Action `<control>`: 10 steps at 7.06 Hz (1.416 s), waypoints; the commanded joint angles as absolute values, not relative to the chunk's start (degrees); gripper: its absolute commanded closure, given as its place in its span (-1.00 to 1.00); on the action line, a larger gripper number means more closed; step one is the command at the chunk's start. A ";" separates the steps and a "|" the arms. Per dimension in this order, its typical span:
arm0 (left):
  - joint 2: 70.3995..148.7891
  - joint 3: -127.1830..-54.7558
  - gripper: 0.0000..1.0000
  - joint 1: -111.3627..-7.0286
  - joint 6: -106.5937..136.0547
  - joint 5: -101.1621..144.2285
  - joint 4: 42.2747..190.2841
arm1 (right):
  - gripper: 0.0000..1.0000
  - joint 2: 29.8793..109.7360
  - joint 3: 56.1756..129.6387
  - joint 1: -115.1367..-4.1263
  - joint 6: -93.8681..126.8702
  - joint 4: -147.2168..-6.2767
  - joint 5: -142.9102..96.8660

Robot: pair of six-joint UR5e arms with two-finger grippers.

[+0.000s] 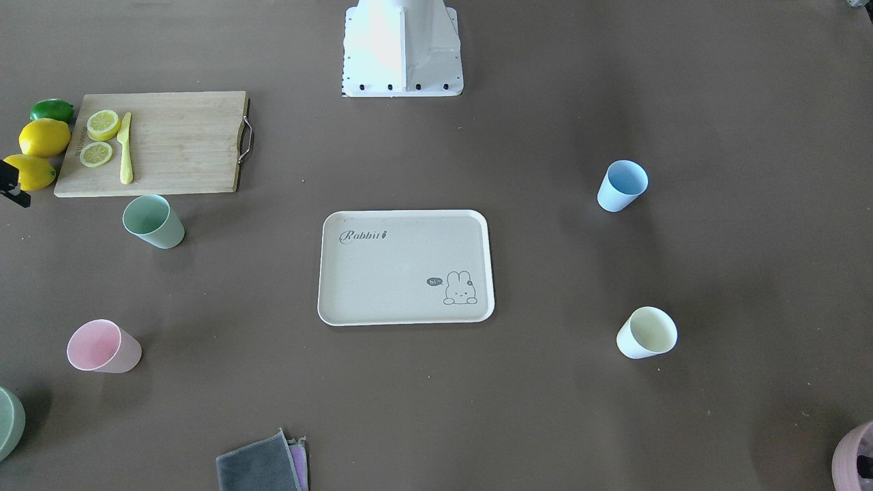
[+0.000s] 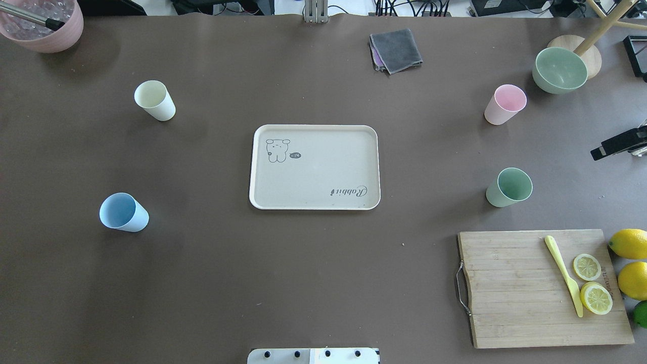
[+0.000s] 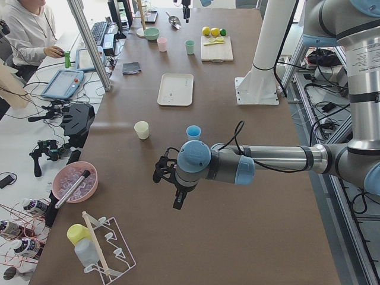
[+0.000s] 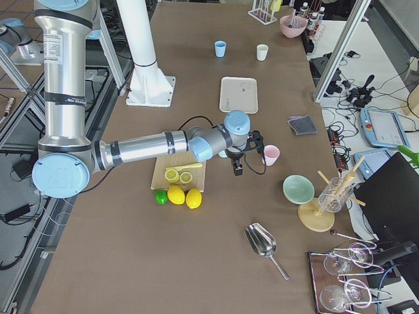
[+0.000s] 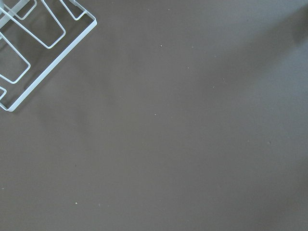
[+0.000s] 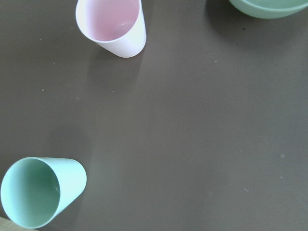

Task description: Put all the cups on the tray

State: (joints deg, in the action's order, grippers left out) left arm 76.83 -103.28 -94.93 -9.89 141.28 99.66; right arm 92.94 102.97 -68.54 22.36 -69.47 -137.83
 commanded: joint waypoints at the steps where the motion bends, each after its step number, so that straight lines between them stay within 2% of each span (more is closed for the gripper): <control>1: 76.46 -103.27 -0.97 -94.92 -9.67 141.42 100.28 | -1.00 92.90 103.45 -61.19 35.46 -62.78 -136.59; 5: 76.46 -103.18 -0.97 -94.92 -7.92 142.12 100.28 | -0.87 90.27 100.91 -53.44 40.52 -61.79 -130.34; 6: 76.46 -103.18 -0.97 -94.92 -7.82 142.55 100.28 | -0.63 89.31 99.68 -53.18 40.52 -61.79 -130.25; 8: 76.55 -103.18 -0.97 -94.92 -7.82 142.65 100.28 | 0.02 87.81 98.10 -53.00 40.61 -61.87 -130.34; 9: 76.81 -103.18 -0.97 -94.92 -5.47 144.21 99.94 | 0.83 87.80 98.09 -53.00 40.69 -61.87 -130.60; 10: 77.25 -103.62 -0.97 -93.62 1.77 146.49 101.06 | 1.00 87.11 98.09 -53.00 40.69 -62.05 -131.04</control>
State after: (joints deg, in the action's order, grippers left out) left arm 76.82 -103.28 -94.62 -4.64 144.19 100.29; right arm 87.75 98.25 -53.04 40.65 -61.91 -130.60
